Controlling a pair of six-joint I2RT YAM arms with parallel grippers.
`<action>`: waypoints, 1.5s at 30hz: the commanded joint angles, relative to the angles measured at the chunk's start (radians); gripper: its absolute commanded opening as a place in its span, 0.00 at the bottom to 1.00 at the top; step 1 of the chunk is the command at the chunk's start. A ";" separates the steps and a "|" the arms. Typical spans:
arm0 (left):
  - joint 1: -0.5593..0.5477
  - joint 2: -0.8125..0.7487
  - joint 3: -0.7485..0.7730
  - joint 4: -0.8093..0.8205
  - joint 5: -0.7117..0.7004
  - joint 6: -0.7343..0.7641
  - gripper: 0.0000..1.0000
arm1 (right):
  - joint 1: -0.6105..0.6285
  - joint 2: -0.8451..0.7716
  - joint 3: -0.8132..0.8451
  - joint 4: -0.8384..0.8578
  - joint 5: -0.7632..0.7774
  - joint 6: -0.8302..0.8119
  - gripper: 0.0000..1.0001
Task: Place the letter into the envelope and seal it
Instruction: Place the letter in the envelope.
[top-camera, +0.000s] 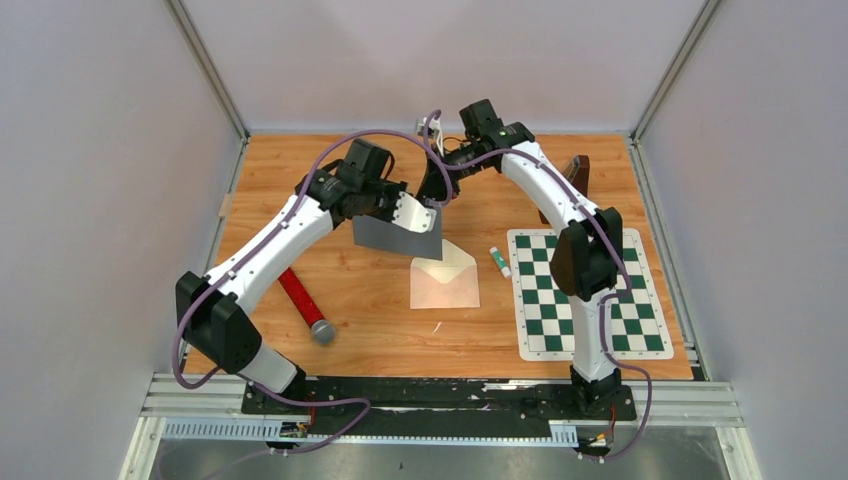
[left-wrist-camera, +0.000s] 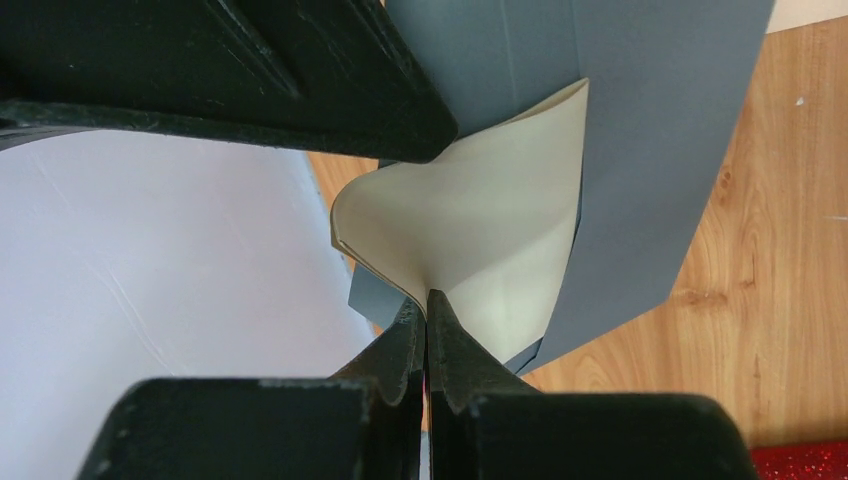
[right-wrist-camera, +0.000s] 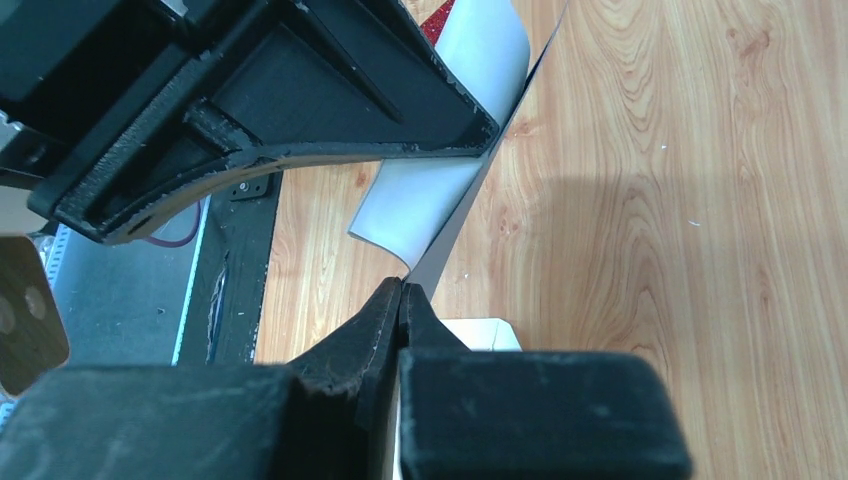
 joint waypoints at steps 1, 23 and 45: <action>-0.017 0.001 0.030 0.042 -0.051 -0.077 0.00 | 0.001 -0.009 0.031 0.046 -0.062 0.015 0.00; -0.009 -0.093 -0.037 0.124 -0.066 -0.174 0.00 | -0.010 -0.004 0.006 0.075 -0.075 0.061 0.00; 0.038 -0.245 -0.212 0.316 0.138 -0.331 0.00 | -0.048 -0.015 -0.022 0.199 -0.194 0.231 0.00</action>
